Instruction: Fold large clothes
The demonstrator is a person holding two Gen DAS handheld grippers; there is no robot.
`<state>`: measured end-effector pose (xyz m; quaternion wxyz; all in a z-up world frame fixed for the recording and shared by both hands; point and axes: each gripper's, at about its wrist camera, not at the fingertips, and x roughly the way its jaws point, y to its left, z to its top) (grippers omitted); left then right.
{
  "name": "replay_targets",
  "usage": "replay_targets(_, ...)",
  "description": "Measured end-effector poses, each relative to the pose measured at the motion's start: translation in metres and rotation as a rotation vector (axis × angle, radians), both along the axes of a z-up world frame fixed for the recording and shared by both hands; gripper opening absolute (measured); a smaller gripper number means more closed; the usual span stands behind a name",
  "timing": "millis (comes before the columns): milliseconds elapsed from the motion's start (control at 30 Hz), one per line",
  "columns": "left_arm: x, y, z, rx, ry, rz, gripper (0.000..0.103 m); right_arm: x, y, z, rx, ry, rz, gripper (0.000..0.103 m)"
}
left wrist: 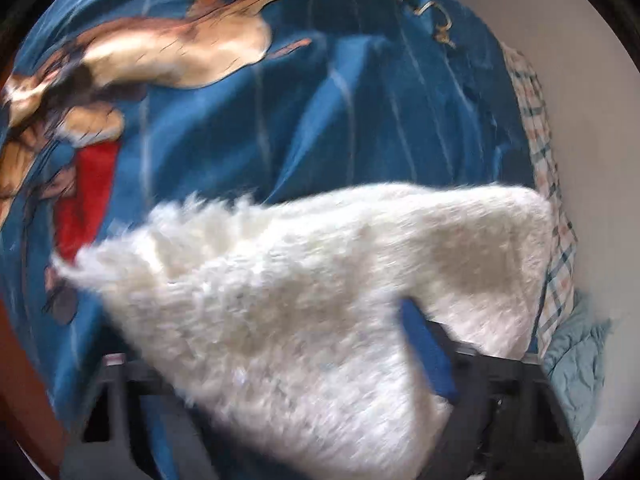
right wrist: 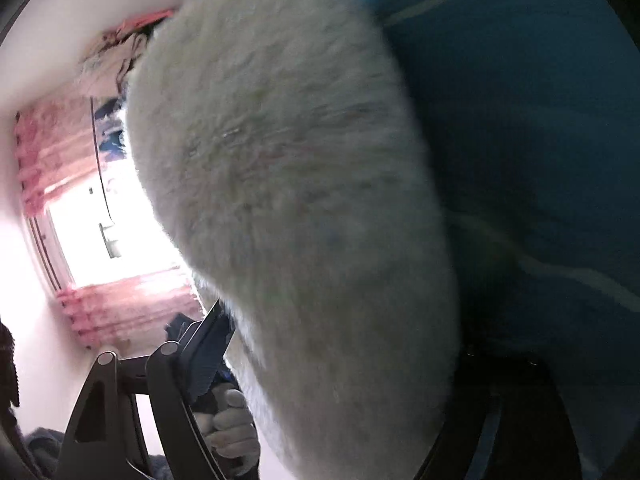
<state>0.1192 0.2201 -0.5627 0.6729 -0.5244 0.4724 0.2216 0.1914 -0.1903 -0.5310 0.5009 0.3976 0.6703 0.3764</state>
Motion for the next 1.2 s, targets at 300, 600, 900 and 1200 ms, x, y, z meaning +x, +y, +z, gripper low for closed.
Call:
replay_targets(300,0.024,0.008,0.065,0.135,-0.044,-0.086,0.025,0.012,0.017,0.062,0.122,-0.017,-0.136,0.049)
replay_targets(600,0.133,0.001,0.110,0.160,-0.180,-0.158,0.025,0.123,0.022,0.123,0.189,-0.097,-0.221,0.048)
replay_targets(900,0.340,-0.047,0.109,0.218,-0.315,-0.276,0.024,0.311,-0.055,0.132,0.211,-0.172,-0.369,0.048)
replay_targets(1200,0.500,-0.114,0.026,0.163,-0.311,-0.396,0.024,0.461,-0.125,0.055,0.161,-0.146,-0.389,0.048)
